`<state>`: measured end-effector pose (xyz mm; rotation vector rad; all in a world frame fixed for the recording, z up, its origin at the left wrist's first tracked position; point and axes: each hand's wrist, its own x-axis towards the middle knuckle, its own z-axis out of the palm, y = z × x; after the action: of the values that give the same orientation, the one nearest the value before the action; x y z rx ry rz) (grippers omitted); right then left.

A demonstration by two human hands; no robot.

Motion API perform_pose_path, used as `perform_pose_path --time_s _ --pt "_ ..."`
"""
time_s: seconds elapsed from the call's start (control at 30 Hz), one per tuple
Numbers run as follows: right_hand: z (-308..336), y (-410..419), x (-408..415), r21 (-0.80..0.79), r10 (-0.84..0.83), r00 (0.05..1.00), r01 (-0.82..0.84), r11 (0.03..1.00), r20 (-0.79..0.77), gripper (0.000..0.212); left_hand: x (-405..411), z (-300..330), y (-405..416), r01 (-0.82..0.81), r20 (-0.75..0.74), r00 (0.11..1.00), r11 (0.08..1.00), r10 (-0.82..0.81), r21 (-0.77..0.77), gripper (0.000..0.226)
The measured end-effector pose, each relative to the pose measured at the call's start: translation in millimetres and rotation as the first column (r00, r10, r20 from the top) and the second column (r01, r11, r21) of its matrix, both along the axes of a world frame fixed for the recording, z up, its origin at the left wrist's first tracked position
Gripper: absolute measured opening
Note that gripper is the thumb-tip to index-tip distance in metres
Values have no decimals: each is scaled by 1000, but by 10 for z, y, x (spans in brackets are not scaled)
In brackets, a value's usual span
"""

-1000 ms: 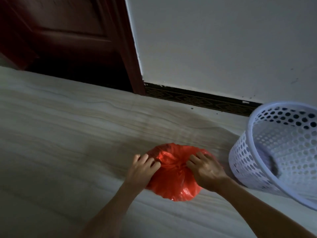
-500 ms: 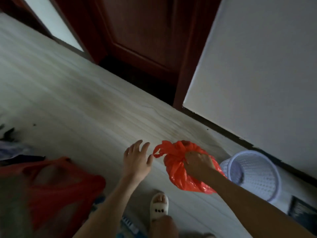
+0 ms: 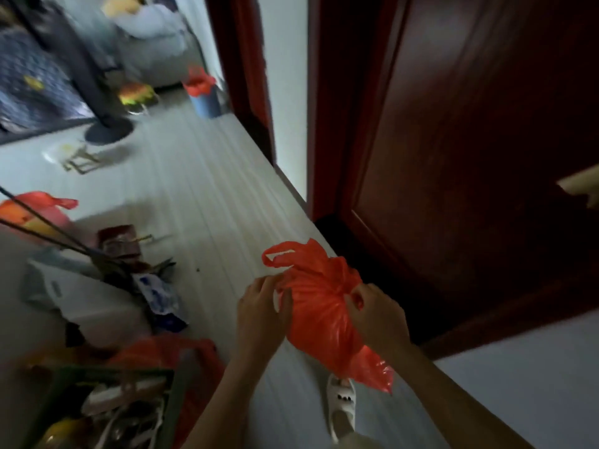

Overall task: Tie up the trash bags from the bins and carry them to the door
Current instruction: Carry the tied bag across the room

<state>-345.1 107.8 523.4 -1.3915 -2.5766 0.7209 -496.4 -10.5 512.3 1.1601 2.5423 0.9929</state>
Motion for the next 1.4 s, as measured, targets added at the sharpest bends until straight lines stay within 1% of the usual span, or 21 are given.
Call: perform_pose_path --time_s 0.1,0.23,0.3,0.47,0.63,0.7,0.73,0.77,0.87,0.9,0.93,1.07,1.13,1.23,1.27,1.4 --pt "193 630 -769 38 84 993 -82 996 -85 22 -642 214 522 -84 -24 996 995 85 47 32" --pt "431 1380 -1732 60 238 961 -231 971 -143 19 -1458 532 1122 -190 -68 978 978 196 90 31" --pt "501 1686 -2219 83 284 944 -274 958 -170 17 -1862 643 1322 -234 -92 965 966 245 114 31" --pt "511 2321 -3489 121 403 892 -385 915 -207 15 -2877 602 1593 -398 -103 906 909 411 124 31" --pt "436 2846 -4828 176 534 826 -507 844 -179 16 -4037 383 1853 -495 -109 859 865 501 80 31" --pt "395 3027 -5396 168 560 806 -535 828 -189 17 -4576 334 1956 -524 -109 841 848 530 80 32" --pt "388 3141 -5865 182 581 791 -553 813 -191 17 -5023 315 2031 -539 -112 831 838 546 81 32" --pt "413 3198 -6101 174 596 779 -571 803 -196 16 -5267 328 2064 -543 -109 829 836 549 80 32" --pt "522 3448 -7169 169 637 745 -615 771 -198 14 -6325 406 2217 -579 -95 807 813 582 64 33" --pt "581 3510 -7383 167 640 743 -618 769 -195 13 -6540 458 2239 -591 -95 798 804 595 70 33" --pt "604 3679 -7865 169 642 740 -619 767 -200 12 -7011 472 2334 -614 -95 781 787 617 63 33" --pt "692 3918 -8621 160 647 717 -629 761 -258 8 -7773 530 2482 -640 -105 761 767 640 40 33" --pt "682 4125 -9252 159 659 702 -642 750 -272 7 -8366 513 2693 -652 -119 749 757 652 41 34" --pt "606 4452 -10401 174 717 646 -699 693 -260 8 -9330 448 3103 -691 -137 709 720 691 54 35" --pt "591 4518 -10667 162 728 637 -714 681 -253 8 -9530 441 3198 -708 -126 695 704 708 55 35" --pt "544 4782 -11912 77 829 538 -830 552 -151 10 -10369 409 3521 -807 -43 588 590 808 40 34"
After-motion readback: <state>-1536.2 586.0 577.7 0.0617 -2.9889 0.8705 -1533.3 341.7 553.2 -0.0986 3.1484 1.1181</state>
